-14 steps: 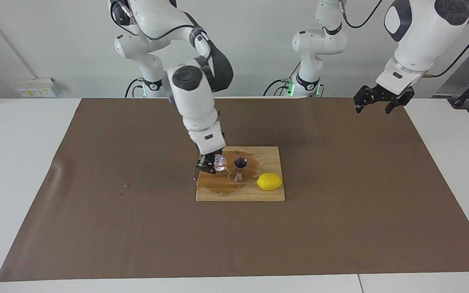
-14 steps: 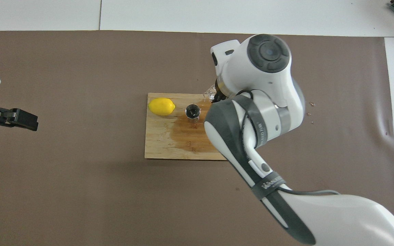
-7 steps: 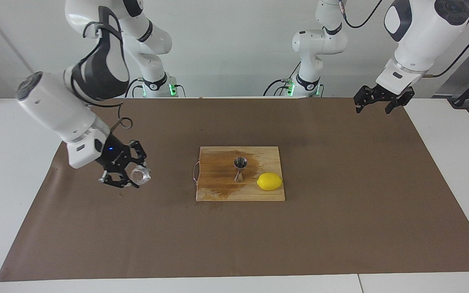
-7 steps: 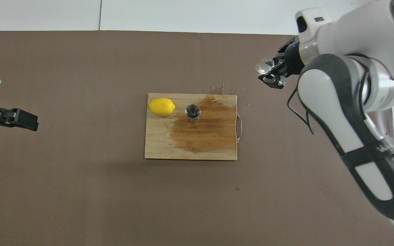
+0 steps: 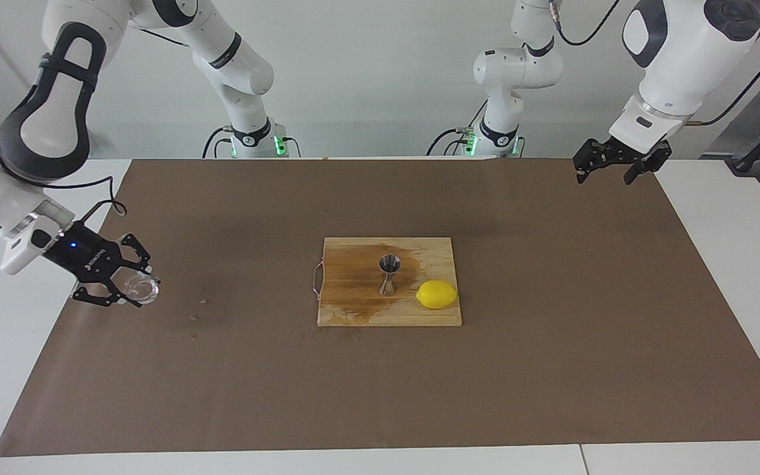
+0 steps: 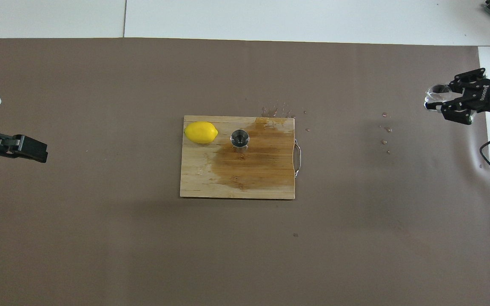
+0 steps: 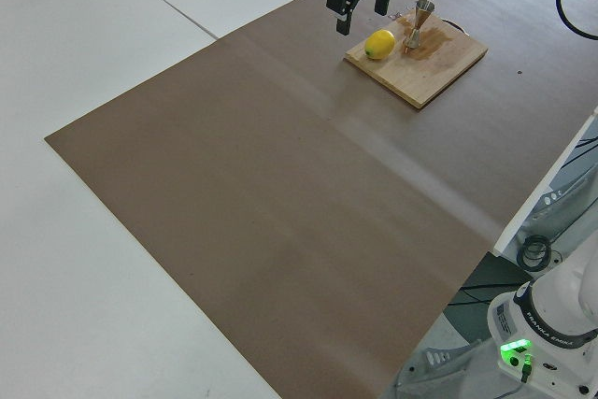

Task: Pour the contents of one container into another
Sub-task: 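Lower the glass to its starting spot and open the right gripper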

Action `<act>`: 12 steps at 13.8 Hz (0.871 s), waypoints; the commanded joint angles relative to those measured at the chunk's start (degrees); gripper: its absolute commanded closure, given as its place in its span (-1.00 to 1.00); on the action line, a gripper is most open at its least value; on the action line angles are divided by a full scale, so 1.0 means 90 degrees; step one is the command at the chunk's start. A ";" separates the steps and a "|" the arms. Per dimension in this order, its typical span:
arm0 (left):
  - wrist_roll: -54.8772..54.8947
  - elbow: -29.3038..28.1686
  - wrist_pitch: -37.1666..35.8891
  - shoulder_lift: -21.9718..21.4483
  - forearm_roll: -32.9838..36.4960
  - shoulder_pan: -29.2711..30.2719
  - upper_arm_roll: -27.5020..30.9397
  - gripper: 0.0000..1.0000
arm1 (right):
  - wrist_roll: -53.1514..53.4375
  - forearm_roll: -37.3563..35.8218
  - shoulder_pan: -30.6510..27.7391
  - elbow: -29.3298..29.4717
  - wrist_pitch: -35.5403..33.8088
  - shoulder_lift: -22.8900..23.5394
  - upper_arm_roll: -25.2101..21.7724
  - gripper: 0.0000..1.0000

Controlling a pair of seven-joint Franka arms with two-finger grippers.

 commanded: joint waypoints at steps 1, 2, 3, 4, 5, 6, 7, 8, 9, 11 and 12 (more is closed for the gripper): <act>0.0000 -0.0153 -0.0005 -0.0157 -0.0070 -0.0025 0.0045 -1.00 | -0.1386 0.1003 -0.0360 -0.0865 0.0448 0.0141 0.0129 1.00; 0.0000 -0.0162 -0.0005 -0.0157 -0.0060 -0.0025 0.0045 -1.00 | -0.1953 0.1297 -0.0370 -0.0944 0.0498 0.0384 0.0129 1.00; 0.0000 -0.0162 -0.0005 -0.0157 -0.0060 -0.0025 0.0045 -1.00 | -0.2355 0.1416 -0.0399 -0.0974 0.0576 0.0551 0.0120 1.00; 0.0000 -0.0162 -0.0005 -0.0157 -0.0060 -0.0025 0.0045 -1.00 | -0.2475 0.1427 -0.0399 -0.1100 0.0702 0.0601 0.0129 1.00; 0.0000 -0.0162 -0.0005 -0.0157 -0.0070 -0.0025 0.0045 -1.00 | -0.2650 0.1591 -0.0370 -0.1246 0.0839 0.0669 0.0129 1.00; 0.0000 -0.0162 -0.0005 -0.0157 -0.0060 -0.0025 0.0045 -1.00 | -0.3010 0.2028 -0.0322 -0.1422 0.1043 0.0718 0.0139 1.00; 0.0000 -0.0153 -0.0005 -0.0147 -0.0060 -0.0025 0.0045 -1.00 | -0.3265 0.2313 -0.0263 -0.1588 0.1181 0.0709 0.0139 1.00; 0.0000 -0.0162 -0.0005 -0.0157 -0.0060 -0.0025 0.0045 -1.00 | -0.3296 0.2345 -0.0224 -0.1628 0.1143 0.0700 0.0139 1.00; 0.0000 -0.0162 -0.0005 -0.0157 -0.0070 -0.0025 0.0045 -1.00 | -0.3326 0.2364 -0.0224 -0.1706 0.1114 0.0670 0.0139 0.97; 0.0000 -0.0162 -0.0005 -0.0157 -0.0070 -0.0025 0.0045 -1.00 | -0.3413 0.2423 -0.0233 -0.1998 0.1017 0.0563 0.0149 0.83; 0.0000 -0.0162 -0.0005 -0.0157 -0.0060 -0.0025 0.0045 -1.00 | -0.3433 0.2423 -0.0262 -0.2116 0.0939 0.0514 0.0139 0.63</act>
